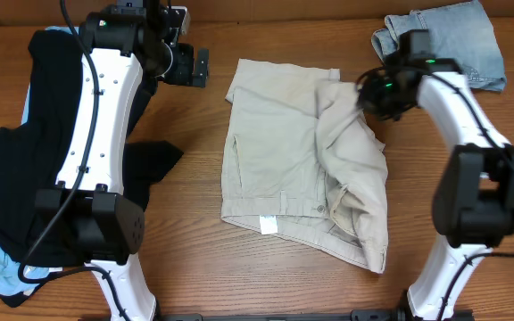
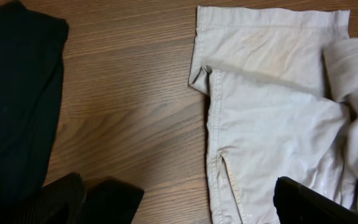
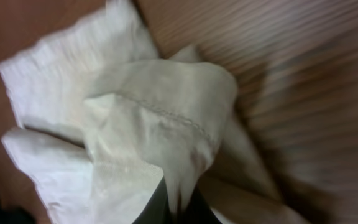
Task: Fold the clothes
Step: 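Pull the shorts leg rightward with the right gripper to spread it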
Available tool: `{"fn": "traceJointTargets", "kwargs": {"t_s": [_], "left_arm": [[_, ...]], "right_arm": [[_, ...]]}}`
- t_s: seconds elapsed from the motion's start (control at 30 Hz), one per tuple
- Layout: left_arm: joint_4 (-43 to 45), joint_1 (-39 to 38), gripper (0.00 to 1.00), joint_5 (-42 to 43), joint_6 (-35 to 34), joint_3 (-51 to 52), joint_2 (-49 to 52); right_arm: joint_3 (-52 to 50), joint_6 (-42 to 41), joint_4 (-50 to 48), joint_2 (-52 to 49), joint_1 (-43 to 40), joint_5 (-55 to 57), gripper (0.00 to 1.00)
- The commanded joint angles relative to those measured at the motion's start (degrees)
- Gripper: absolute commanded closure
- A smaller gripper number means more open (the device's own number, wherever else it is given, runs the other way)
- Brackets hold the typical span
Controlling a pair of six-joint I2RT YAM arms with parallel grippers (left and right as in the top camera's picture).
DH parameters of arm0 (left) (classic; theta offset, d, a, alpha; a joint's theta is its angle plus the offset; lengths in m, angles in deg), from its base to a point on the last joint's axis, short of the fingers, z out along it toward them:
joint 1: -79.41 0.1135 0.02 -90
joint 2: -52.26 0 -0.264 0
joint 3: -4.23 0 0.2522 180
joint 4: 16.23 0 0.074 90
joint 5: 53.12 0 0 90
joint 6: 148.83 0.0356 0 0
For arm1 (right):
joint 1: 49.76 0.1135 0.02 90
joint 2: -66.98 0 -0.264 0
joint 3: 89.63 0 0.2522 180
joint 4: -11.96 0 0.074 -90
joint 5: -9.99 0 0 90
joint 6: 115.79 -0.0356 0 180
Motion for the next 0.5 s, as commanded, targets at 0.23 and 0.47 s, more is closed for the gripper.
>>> {"fn": "traceJointTargets", "kwargs": {"t_s": [0.23,0.47], "left_arm": [[0.87,0.17,0.00,0.11,1.60,1.46,0.52],[3.93,-3.13,0.00,0.13,2.62,6.45,0.50]], "right_arm": [[4.83,1.31,3.37,10.49,-19.04,7.63,0.94],[2.16,-2.67,3.08,10.38,-25.70,14.32,0.80]]}}
